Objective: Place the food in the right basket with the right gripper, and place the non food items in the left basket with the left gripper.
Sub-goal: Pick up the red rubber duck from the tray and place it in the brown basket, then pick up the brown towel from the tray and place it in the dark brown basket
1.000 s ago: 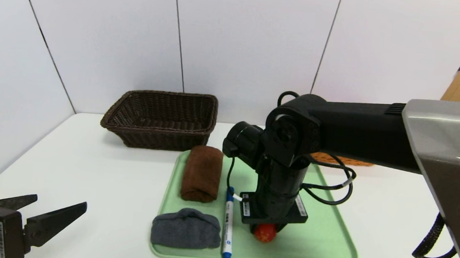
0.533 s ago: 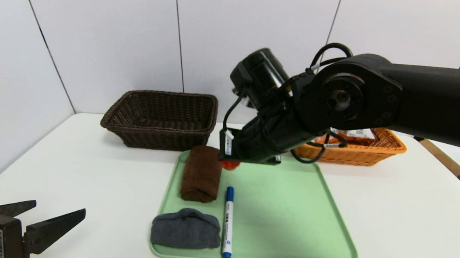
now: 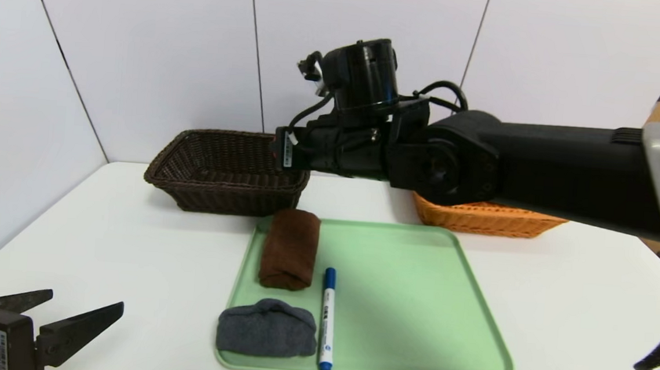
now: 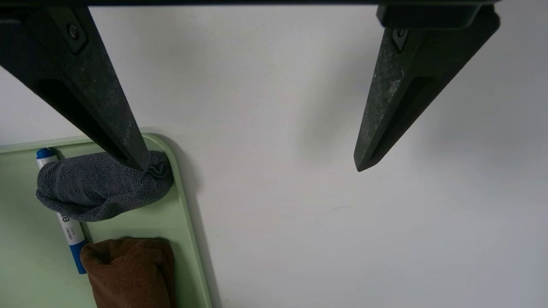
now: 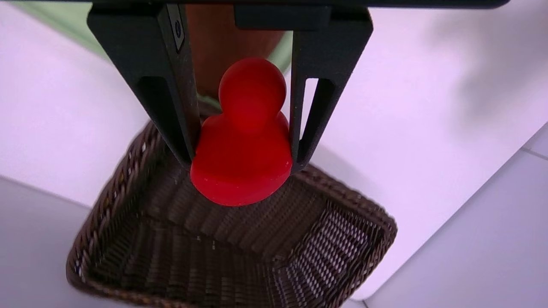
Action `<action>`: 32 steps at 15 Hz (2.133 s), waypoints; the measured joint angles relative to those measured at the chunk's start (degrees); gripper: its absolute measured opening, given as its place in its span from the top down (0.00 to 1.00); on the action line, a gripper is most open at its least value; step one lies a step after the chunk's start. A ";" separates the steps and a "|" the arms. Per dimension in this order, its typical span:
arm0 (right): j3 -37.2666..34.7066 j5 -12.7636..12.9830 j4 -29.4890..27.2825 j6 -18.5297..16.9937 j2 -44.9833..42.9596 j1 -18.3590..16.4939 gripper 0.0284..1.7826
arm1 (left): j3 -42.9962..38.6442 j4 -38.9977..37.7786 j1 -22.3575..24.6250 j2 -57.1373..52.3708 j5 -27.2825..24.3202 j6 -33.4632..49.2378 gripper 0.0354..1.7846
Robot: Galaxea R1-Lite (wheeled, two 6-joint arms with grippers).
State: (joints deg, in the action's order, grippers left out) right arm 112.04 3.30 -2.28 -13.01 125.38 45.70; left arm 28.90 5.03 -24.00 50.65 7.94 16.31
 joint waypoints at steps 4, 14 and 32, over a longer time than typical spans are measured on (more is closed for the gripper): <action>0.00 0.50 12.47 0.33 6.99 -0.54 0.67 | 0.00 0.15 0.00 0.11 0.07 -0.05 0.06; 0.02 1.12 19.75 0.50 13.54 -2.85 0.30 | -1.45 0.15 0.00 0.12 0.09 -0.06 0.06; 0.11 1.51 -24.98 -22.46 1.79 0.62 0.07 | -1.68 -0.05 0.05 -0.93 0.24 0.17 0.06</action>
State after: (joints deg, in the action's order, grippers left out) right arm 112.15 4.82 -27.26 -35.46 127.17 46.32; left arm 27.22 4.99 -23.95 49.73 8.18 16.48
